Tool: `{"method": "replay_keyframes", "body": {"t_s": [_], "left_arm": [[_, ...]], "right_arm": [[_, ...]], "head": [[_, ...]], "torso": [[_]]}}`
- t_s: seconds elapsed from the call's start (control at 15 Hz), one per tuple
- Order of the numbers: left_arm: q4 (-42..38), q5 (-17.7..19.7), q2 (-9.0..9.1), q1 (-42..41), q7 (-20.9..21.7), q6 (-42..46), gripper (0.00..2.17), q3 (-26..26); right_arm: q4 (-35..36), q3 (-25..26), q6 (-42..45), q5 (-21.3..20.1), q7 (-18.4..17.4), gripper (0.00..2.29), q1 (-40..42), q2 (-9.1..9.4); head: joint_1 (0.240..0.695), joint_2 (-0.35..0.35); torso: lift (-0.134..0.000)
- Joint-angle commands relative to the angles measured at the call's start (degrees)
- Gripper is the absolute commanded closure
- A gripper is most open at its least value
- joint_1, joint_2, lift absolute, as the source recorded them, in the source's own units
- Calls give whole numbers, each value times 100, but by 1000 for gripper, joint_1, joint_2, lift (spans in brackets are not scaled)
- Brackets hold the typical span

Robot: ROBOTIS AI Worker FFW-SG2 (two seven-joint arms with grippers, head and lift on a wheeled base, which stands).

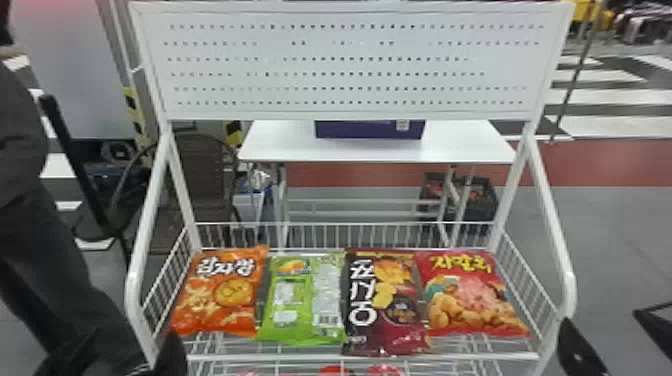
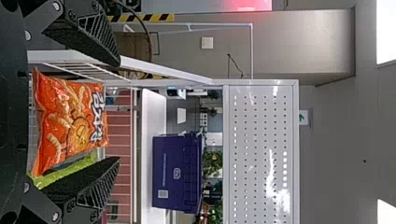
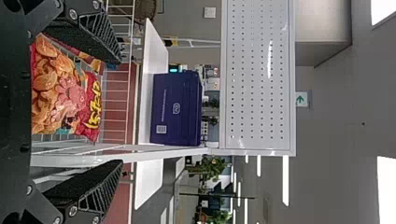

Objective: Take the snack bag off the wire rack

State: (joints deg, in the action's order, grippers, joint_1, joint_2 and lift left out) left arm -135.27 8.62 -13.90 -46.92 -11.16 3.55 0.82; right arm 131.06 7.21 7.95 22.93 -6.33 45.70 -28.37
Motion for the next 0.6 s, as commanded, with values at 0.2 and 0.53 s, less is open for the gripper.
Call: {"method": "replay_keyframes", "body": {"t_s": [0.2, 0.53], "left_arm": [[9, 8, 1, 16, 18, 0, 188, -3], [0, -1, 1, 7, 26, 18, 188, -3]], "right_arm": [[7, 0, 0, -8, 0, 151, -8, -2], [-37, -35, 0, 9, 0, 151, -44, -2]], "head": [[499, 0], [499, 0]], "torso": [[0], [0]]}}
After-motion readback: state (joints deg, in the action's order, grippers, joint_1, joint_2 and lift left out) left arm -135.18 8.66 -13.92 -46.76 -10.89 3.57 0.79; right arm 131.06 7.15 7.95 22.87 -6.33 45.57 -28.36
